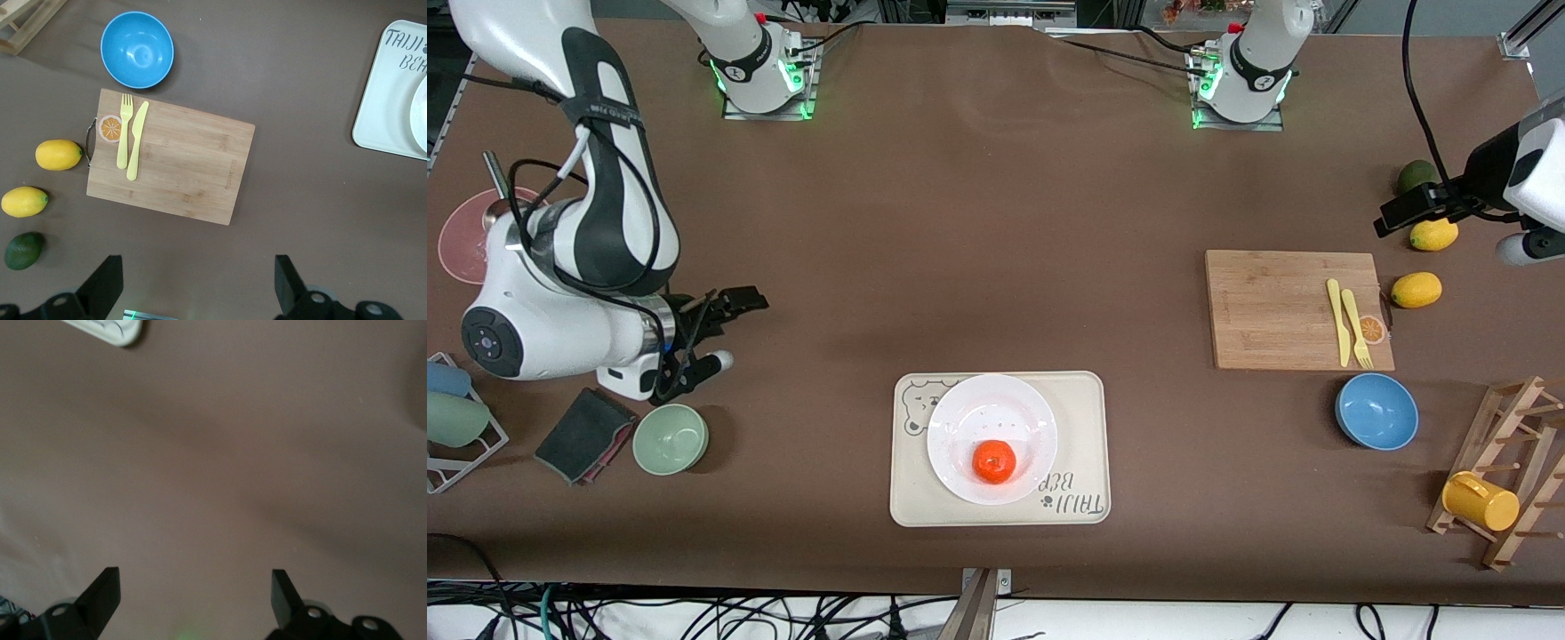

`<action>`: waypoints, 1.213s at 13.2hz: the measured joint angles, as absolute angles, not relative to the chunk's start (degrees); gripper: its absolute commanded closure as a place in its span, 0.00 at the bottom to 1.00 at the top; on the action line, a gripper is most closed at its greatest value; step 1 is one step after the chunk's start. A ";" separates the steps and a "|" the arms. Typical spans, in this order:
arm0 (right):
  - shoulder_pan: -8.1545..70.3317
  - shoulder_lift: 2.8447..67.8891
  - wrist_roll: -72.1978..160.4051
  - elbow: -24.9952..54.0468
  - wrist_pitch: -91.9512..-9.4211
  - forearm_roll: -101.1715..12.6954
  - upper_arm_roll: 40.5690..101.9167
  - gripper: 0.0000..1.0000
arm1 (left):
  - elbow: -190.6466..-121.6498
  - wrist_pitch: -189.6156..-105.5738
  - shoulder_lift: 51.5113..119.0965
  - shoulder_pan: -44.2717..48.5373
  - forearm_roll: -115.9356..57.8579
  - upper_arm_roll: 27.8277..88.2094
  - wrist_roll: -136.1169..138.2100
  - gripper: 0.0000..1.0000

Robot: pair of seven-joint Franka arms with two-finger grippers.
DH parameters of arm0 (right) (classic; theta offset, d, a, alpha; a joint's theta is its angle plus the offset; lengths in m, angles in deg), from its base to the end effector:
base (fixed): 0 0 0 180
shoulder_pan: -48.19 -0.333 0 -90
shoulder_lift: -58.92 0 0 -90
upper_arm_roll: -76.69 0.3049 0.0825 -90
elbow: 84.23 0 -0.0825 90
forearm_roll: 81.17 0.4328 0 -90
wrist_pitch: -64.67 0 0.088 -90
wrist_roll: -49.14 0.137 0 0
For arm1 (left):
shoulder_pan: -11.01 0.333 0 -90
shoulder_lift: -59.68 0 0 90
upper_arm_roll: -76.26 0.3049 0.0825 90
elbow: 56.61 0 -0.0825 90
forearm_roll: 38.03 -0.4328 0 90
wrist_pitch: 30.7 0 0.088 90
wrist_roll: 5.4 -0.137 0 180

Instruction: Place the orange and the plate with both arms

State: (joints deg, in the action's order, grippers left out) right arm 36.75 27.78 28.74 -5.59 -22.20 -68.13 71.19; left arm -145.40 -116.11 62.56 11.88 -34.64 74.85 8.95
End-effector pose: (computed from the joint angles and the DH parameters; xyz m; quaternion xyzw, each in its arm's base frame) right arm 0.6840 0.1125 0.3253 -0.9542 -0.2084 0.1840 0.1109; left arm 0.6052 -0.0139 0.5577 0.9909 0.1192 -0.0580 0.0229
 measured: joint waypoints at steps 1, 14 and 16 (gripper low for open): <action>36.07 28.59 31.03 -6.05 -20.75 -70.71 71.20 0.00 | -145.42 -116.11 62.56 11.88 -34.64 74.83 8.95 0.00; 37.92 52.05 56.49 10.97 -27.57 -81.43 73.11 0.00 | -145.52 -116.17 62.58 11.88 -34.64 74.80 8.95 0.00; 40.20 56.01 57.31 11.84 -24.43 -81.59 73.38 0.00 | -145.53 -116.18 62.58 11.88 -34.64 74.77 8.95 0.00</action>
